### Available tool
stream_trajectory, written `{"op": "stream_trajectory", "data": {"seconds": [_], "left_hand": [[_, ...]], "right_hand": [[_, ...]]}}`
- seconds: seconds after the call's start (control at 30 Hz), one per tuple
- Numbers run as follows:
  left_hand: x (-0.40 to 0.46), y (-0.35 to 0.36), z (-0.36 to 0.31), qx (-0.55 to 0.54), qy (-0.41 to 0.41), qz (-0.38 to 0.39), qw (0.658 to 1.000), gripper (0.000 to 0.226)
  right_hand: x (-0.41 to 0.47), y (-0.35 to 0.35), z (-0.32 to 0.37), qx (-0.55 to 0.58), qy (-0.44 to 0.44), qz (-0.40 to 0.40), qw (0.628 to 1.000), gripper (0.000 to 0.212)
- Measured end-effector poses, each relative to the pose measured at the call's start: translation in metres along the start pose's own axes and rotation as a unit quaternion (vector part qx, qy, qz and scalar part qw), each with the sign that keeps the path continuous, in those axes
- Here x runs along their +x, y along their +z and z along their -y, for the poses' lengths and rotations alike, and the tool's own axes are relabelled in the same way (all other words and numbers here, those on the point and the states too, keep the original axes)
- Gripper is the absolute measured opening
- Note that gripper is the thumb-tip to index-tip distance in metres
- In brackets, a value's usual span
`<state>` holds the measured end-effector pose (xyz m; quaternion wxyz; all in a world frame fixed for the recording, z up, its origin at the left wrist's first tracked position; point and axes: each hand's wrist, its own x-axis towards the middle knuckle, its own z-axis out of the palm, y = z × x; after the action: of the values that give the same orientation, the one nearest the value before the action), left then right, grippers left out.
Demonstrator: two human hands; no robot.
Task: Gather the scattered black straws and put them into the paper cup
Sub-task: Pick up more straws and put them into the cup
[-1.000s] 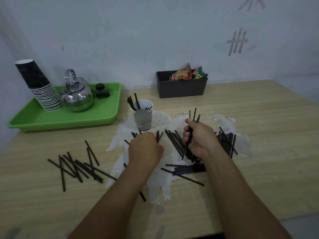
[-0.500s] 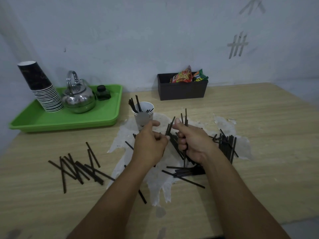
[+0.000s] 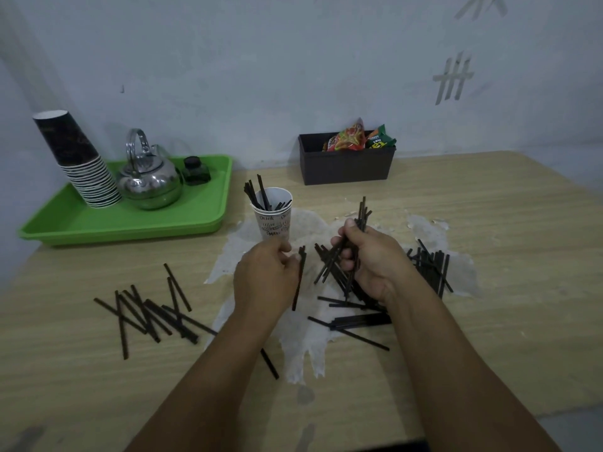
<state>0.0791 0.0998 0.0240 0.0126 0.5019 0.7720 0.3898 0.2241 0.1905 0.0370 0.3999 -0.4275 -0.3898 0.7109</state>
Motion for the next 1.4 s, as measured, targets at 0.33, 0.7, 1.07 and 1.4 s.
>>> {"op": "stream_trajectory", "data": {"seconds": [0.33,0.7,1.07,1.4], "left_hand": [[-0.012,0.005,0.002,0.204,0.051,0.084,0.974,0.038],[-0.011,0.013,-0.004,0.271,0.035,0.086,0.958,0.021],[-0.006,0.010,-0.011,0.059,0.023,0.058,0.996,0.025],[-0.006,0.010,-0.010,-0.057,0.068,0.065,0.994,0.017]], "right_hand": [[0.007,-0.002,0.013,0.027,0.004,-0.085,0.996,0.022],[0.008,0.004,0.004,0.151,0.066,-0.089,0.982,0.017],[0.005,0.009,-0.008,0.000,0.022,0.012,1.000,0.053],[0.002,0.022,-0.016,-0.032,-0.029,0.073,0.996,0.014]]}}
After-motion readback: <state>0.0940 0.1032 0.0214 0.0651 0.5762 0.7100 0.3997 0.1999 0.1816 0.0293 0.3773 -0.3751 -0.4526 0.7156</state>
